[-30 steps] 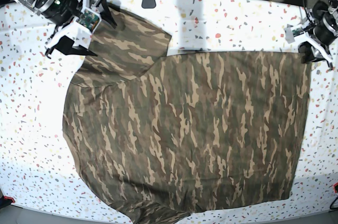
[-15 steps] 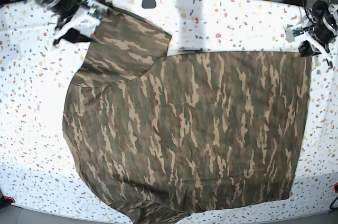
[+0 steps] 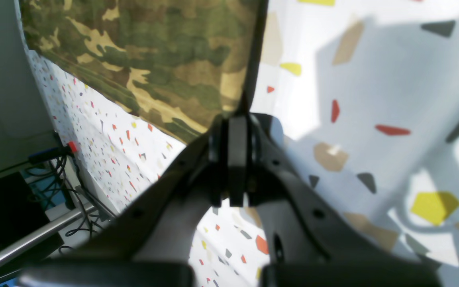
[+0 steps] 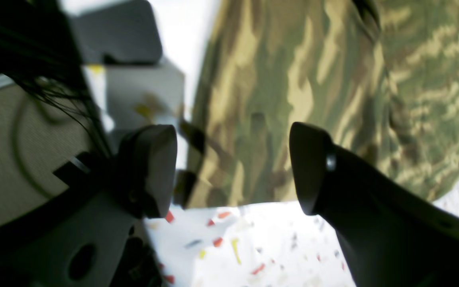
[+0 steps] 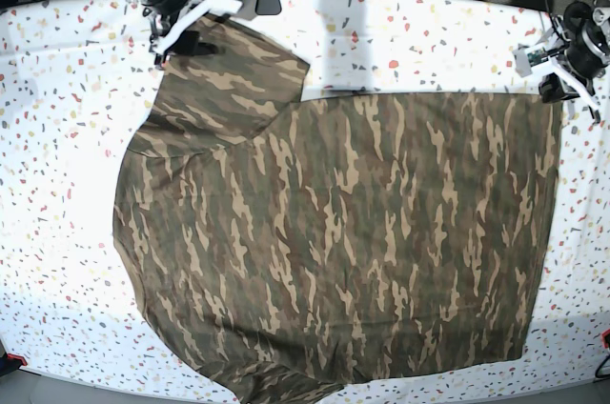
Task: Fold the T-shirt properly
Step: 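Grasp the sleeve edge with the right gripper and pull it toward the collar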
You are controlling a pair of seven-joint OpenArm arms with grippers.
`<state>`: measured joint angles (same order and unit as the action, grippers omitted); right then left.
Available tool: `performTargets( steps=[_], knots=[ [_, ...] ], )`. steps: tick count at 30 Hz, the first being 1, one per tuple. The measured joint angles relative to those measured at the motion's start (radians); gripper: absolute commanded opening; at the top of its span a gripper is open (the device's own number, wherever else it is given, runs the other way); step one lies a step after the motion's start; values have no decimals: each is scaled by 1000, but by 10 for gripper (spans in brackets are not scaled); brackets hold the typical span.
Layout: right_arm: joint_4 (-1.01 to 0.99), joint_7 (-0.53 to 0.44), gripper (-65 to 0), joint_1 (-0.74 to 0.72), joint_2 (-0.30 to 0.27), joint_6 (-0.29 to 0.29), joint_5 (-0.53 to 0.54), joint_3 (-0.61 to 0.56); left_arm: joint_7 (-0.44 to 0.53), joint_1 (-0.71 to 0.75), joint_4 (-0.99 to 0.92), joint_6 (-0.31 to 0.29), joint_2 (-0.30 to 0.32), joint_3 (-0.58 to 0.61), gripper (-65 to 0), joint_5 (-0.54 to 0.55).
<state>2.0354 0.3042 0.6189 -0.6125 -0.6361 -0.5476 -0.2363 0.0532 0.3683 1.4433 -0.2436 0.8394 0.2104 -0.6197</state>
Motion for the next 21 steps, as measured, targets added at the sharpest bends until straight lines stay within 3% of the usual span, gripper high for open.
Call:
performTargets(
  steps=[12,21],
  knots=[
    [-129,-59,-213,-24,-1,5,32,0,0,0,0,0,0,0,-650,0],
    [-129,-13,-213,-20,1,92,24,-6,0,0,0,0,0,0,-650,0]
  ],
)
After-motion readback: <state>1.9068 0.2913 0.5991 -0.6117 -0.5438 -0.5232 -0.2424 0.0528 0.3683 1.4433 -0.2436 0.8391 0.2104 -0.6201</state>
